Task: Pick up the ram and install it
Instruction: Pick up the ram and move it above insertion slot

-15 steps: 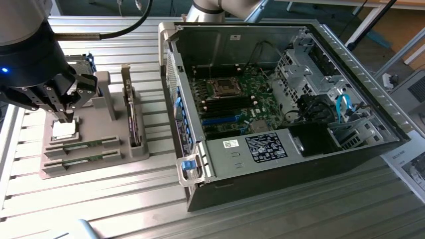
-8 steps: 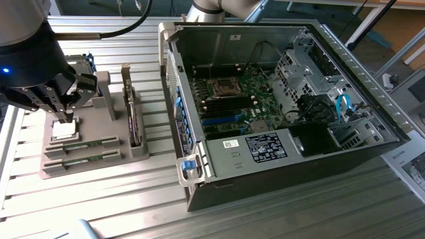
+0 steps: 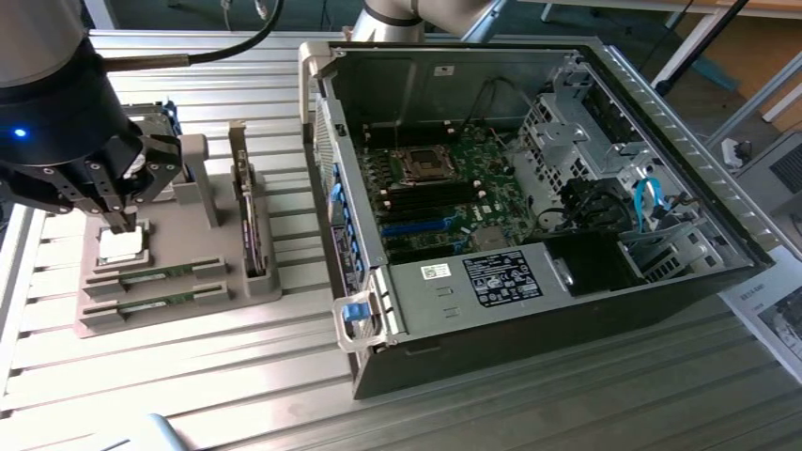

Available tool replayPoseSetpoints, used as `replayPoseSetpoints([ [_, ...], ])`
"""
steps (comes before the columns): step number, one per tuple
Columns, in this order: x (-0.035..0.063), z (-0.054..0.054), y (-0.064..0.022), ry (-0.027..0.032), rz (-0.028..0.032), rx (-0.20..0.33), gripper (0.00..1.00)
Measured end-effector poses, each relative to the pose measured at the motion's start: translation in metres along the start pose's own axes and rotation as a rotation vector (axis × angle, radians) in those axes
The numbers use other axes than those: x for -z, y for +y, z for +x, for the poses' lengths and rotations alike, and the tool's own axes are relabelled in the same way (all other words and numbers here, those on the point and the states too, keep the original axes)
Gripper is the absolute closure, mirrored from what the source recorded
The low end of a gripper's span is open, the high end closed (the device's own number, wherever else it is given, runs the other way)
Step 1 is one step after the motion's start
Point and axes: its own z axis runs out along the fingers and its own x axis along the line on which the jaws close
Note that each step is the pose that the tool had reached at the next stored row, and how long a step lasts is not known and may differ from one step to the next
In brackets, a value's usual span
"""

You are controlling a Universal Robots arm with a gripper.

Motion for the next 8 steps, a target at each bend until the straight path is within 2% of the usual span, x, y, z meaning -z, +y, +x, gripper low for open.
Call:
replayPoseSetpoints([
  [8, -0.0003, 0.0000, 0.0000, 0.0068, 0.0017, 0.121, 0.90],
])
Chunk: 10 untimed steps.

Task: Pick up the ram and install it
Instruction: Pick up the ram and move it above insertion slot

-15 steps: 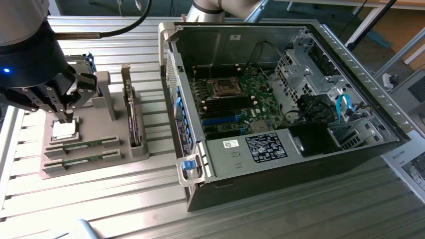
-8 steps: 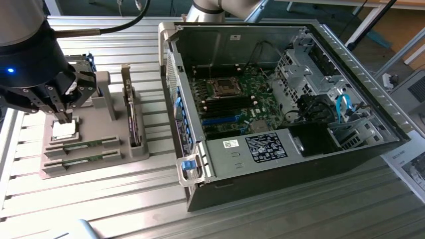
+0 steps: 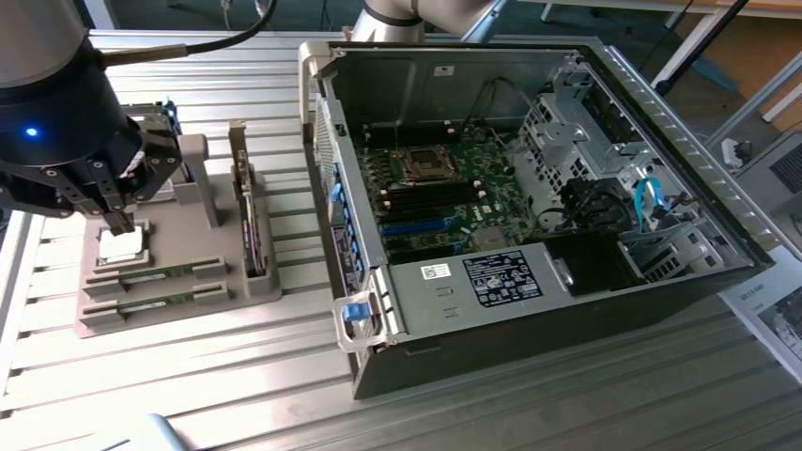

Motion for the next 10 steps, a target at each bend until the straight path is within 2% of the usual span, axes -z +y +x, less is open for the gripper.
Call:
replayPoseSetpoints([
  [10, -0.0002, 0.0000, 0.0000, 0.0111, 0.0028, 0.201, 0.90],
])
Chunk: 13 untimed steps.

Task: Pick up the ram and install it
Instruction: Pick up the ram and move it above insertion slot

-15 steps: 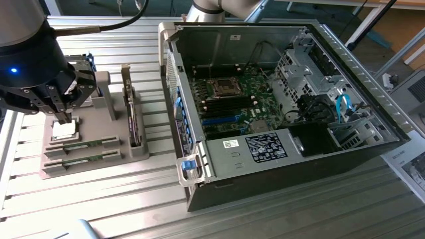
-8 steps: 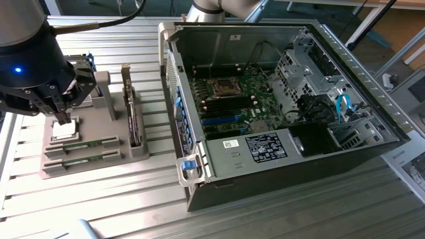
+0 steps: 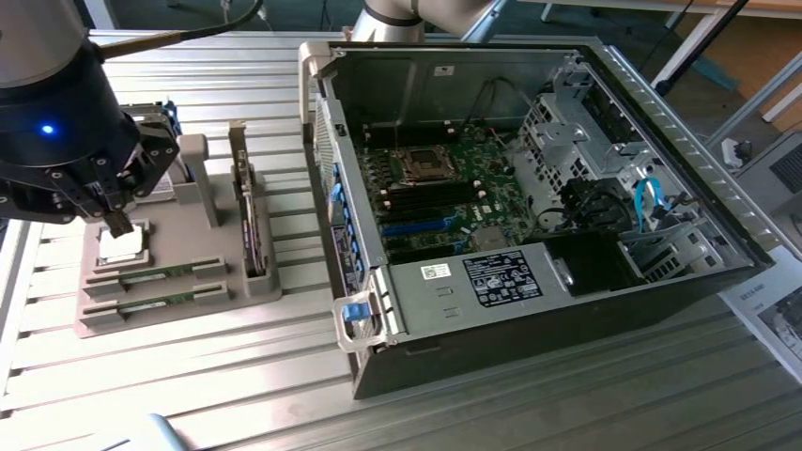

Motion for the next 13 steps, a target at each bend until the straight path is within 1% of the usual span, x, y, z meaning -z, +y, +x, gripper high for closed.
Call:
replayPoseSetpoints([
  [1, 0.0000, 0.0000, 0.0000, 0.0011, 0.0003, 0.020, 0.90],
  [2, -0.0001, 0.0000, 0.0000, 0.0029, 0.0007, 0.053, 0.90],
  [5, -0.0002, 0.0000, 0.0000, 0.0072, 0.0017, 0.129, 0.90],
  [13, -0.0004, 0.0000, 0.0000, 0.0157, 0.0040, 0.285, 0.90],
])
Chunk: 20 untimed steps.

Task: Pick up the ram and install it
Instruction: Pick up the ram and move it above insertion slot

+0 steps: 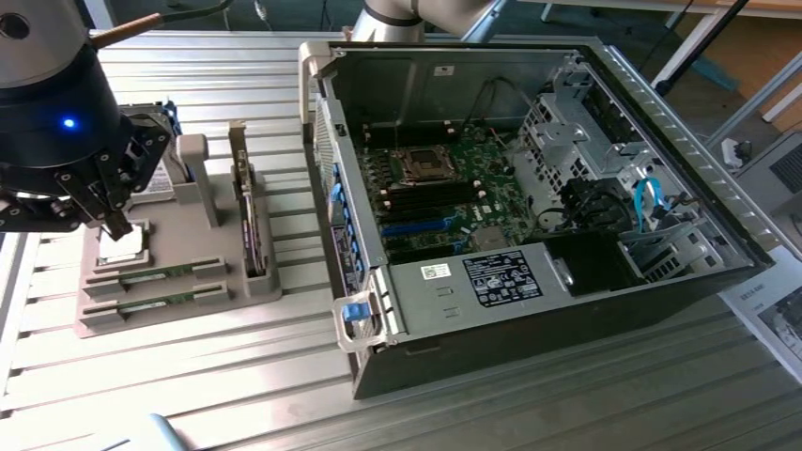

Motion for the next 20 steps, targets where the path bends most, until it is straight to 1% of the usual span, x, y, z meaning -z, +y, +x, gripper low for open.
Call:
replayPoseSetpoints([
  [6, -0.0001, 0.0000, 0.0000, 0.0063, 0.0016, 0.114, 0.90],
  [7, -0.0002, 0.0000, 0.0000, 0.0078, 0.0019, 0.141, 0.90],
  [10, -0.0003, 0.0000, 0.0000, 0.0138, 0.0034, 0.248, 0.90],
  [11, -0.0003, 0.0000, 0.0000, 0.0146, 0.0036, 0.264, 0.90],
  [14, -0.0004, 0.0000, 0.0000, 0.0185, 0.0046, 0.334, 0.90],
  [15, -0.0005, 0.0000, 0.0000, 0.0203, 0.0051, 0.366, 0.90],
  [17, -0.0006, 0.0000, 0.0000, 0.0228, 0.0057, 0.412, 0.90],
  [20, -0.0006, 0.0000, 0.0000, 0.0261, 0.0065, 0.471, 0.90],
])
